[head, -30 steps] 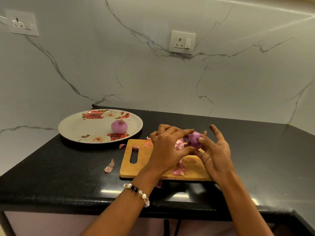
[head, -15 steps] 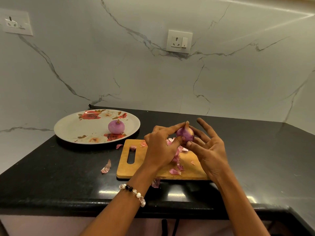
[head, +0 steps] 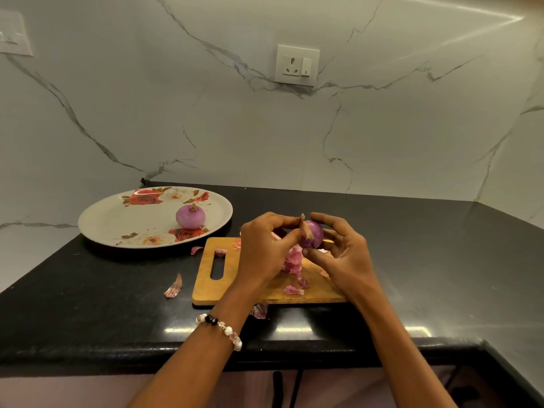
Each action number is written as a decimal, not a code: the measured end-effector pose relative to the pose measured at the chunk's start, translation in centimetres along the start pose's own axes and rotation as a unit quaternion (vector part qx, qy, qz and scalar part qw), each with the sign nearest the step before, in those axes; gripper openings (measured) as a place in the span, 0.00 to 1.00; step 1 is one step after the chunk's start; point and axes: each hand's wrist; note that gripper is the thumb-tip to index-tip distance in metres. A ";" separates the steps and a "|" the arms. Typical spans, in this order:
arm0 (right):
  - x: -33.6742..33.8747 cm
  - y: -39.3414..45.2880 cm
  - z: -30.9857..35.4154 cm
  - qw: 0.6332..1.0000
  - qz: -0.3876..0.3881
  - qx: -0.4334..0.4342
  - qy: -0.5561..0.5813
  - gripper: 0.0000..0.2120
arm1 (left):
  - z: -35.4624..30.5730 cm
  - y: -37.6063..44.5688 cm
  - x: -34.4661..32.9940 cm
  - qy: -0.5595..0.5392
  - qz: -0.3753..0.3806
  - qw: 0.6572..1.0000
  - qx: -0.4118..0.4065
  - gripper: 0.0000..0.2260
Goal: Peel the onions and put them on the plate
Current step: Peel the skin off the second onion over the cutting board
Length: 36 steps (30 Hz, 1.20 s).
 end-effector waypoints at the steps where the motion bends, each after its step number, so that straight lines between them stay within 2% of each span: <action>1: 0.1 0.0 -0.2 1.000 -0.007 0.012 -0.017 0.27 | 0.0 0.0 0.0 -0.002 -0.004 1.000 0.003 0.11; 15: 0.1 0.0 -0.8 0.992 -0.030 0.066 -0.101 0.29 | -0.3 -0.3 -0.2 0.026 -0.015 0.999 -0.015 0.07; 25: -0.1 -0.2 -1.0 0.992 -0.017 0.076 -0.104 0.29 | 0.0 -0.1 -0.4 0.086 -0.013 0.994 -0.065 0.04; 32: -0.1 -0.1 -1.0 0.991 -0.046 0.069 -0.101 0.30 | -0.2 -0.2 0.0 0.015 -0.017 1.000 -0.015 0.09; 36: -0.2 -0.1 -1.3 0.983 -0.051 0.091 -0.149 0.30 | -0.3 -0.3 -0.1 0.040 -0.017 0.999 -0.021 0.08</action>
Point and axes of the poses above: each hand's wrist, its own y-axis towards the middle knuckle, its own x-axis out of the back of the hand, z = x × y, and after that the axes turned 9 degrees about -x, right-handed
